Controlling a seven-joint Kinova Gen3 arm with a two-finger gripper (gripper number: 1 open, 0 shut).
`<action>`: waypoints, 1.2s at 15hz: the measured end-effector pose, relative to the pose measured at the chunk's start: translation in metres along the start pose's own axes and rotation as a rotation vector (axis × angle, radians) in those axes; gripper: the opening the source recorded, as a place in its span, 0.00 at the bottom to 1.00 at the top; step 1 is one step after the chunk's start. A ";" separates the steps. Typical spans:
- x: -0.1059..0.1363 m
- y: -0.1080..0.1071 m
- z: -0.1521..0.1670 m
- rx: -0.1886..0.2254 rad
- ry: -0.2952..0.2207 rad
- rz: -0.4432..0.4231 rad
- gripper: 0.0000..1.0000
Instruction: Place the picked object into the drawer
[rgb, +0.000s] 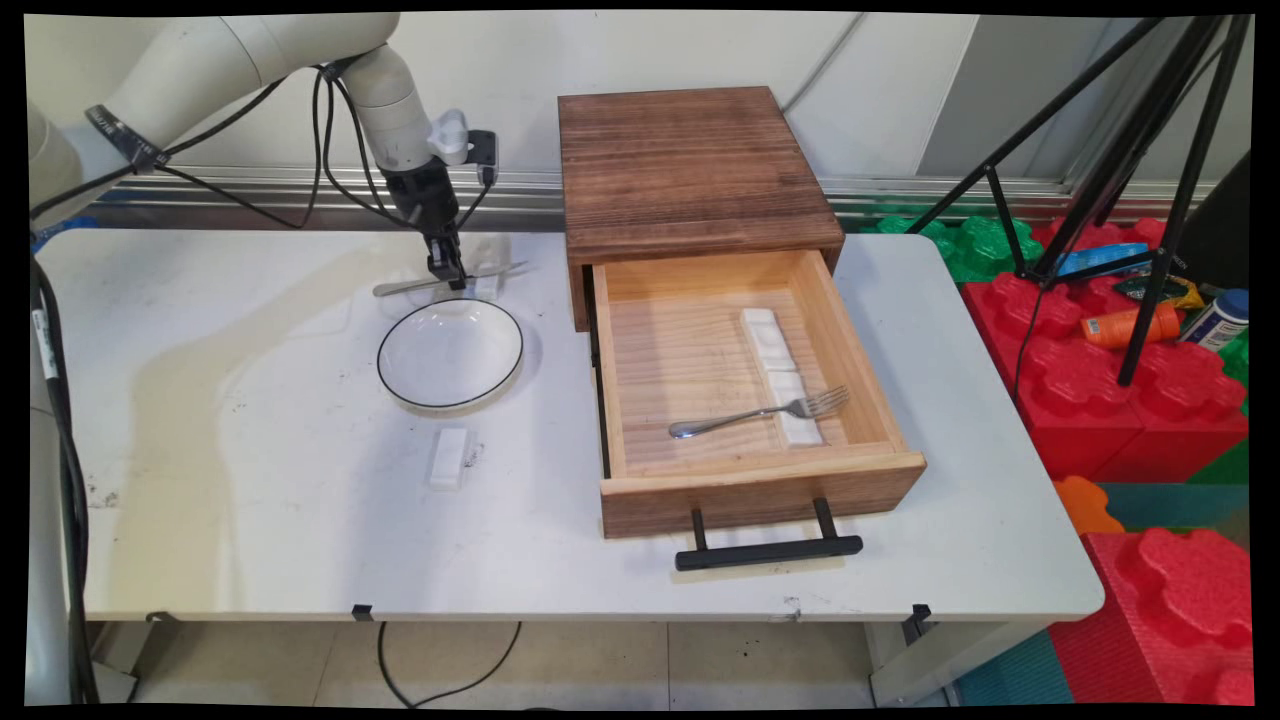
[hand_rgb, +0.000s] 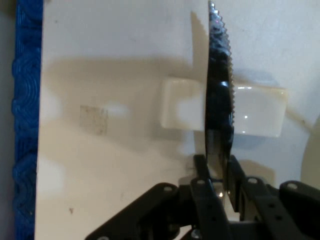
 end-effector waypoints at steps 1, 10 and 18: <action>-0.001 0.000 0.000 -0.002 0.002 -0.005 0.00; -0.017 0.009 -0.035 0.090 0.039 -0.181 0.00; -0.018 0.032 -0.097 0.220 0.150 -0.378 0.00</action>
